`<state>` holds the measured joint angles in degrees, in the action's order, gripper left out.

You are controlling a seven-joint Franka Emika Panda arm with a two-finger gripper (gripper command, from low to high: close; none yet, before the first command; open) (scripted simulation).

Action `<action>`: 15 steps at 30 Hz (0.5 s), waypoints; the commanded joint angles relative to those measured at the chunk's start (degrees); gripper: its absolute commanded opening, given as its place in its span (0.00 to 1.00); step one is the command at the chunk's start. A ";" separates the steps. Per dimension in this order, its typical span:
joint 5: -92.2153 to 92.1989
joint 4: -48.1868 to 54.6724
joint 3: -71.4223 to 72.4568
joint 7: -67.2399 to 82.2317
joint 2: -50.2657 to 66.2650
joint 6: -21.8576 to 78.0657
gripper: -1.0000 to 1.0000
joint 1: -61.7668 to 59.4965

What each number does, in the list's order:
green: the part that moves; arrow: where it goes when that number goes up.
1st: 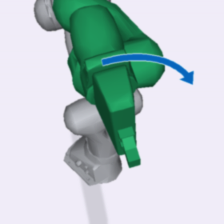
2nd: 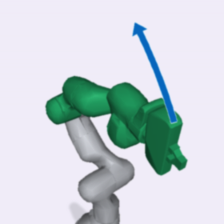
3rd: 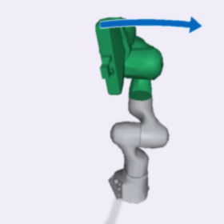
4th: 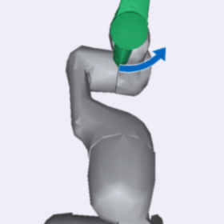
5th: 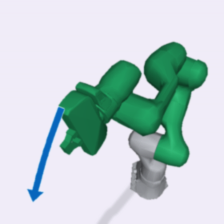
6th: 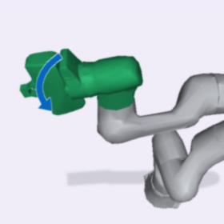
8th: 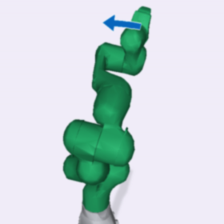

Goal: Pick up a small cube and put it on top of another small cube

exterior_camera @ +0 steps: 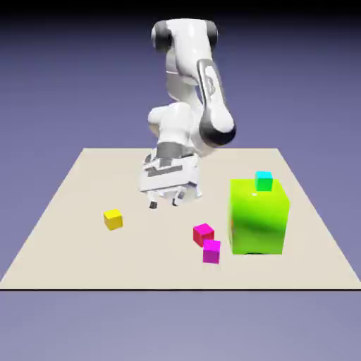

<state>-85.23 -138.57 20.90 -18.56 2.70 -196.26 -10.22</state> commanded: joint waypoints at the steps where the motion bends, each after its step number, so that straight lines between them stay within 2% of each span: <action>1: -2.50 0.66 0.61 0.70 1.04 -0.65 0.50 -0.38; 15: -37.38 9.84 9.16 10.48 15.51 -9.76 0.50 -4.87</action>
<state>-122.61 -128.73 30.06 -8.08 18.20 -206.02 -15.10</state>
